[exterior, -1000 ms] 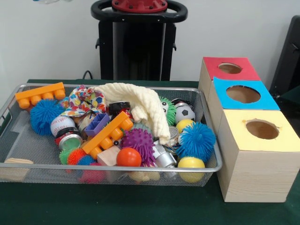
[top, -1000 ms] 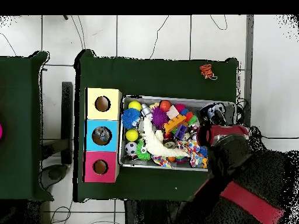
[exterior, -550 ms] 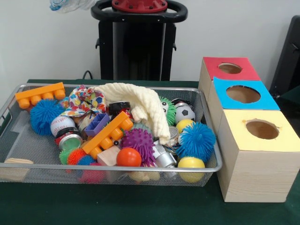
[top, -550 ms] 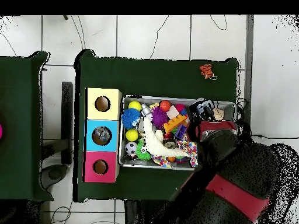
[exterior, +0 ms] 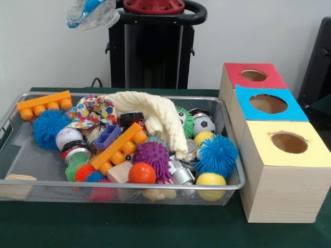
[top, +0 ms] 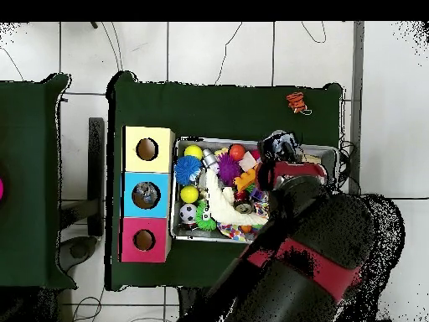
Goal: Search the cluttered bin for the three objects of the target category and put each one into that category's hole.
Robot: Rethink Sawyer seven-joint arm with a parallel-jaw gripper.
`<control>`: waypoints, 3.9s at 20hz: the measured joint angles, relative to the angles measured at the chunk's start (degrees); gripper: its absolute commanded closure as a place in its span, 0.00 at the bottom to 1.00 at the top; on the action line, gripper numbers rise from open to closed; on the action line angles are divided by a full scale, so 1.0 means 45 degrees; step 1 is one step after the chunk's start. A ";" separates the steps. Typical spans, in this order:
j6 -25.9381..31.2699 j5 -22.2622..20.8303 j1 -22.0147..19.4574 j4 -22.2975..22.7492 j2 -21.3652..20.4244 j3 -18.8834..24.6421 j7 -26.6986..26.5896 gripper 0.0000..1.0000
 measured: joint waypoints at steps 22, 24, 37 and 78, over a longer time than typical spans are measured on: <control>0.1663 0.0965 0.1009 -0.0015 0.0054 0.0287 0.0061 1.00; 0.1958 0.0968 0.1134 -0.0046 0.0093 0.0289 0.0130 1.00; 0.3955 0.0084 0.2528 -0.1631 0.2056 -0.0261 0.3882 1.00; 0.2938 0.2393 0.3591 -0.4186 0.6239 -0.5139 0.8816 1.00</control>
